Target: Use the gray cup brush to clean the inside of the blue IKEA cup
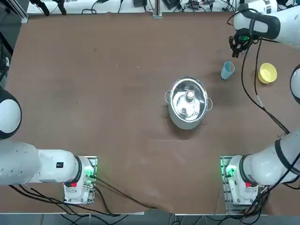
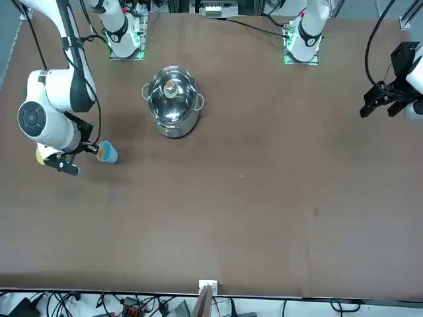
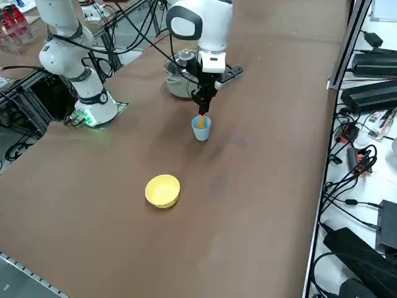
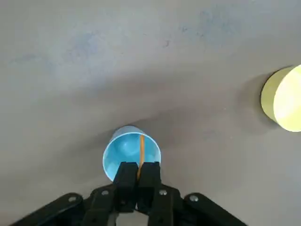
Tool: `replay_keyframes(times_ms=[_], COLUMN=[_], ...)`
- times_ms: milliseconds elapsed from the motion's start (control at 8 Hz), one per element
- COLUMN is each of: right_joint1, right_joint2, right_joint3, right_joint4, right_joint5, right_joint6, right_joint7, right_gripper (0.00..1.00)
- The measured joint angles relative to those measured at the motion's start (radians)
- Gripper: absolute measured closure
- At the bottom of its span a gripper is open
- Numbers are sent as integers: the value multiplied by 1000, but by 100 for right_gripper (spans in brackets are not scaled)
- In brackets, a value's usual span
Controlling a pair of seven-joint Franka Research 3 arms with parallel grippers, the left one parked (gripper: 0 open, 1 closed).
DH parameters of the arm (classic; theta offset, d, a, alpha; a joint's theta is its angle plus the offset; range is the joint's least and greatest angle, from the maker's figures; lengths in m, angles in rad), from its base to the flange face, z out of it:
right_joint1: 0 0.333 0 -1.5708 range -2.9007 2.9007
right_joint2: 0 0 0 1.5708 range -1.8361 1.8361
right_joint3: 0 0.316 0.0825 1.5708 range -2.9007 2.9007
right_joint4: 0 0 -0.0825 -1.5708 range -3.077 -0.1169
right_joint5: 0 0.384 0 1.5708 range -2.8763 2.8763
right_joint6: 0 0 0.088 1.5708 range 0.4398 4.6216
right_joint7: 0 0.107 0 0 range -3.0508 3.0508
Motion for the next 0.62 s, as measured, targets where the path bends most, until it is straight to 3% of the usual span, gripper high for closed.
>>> replay_keyframes(times_ms=[625], right_joint1=[47], right_joint2=[14], right_joint3=[6], right_joint4=[0], right_joint5=[0], right_joint6=[-11], right_joint7=[96], right_gripper=[96])
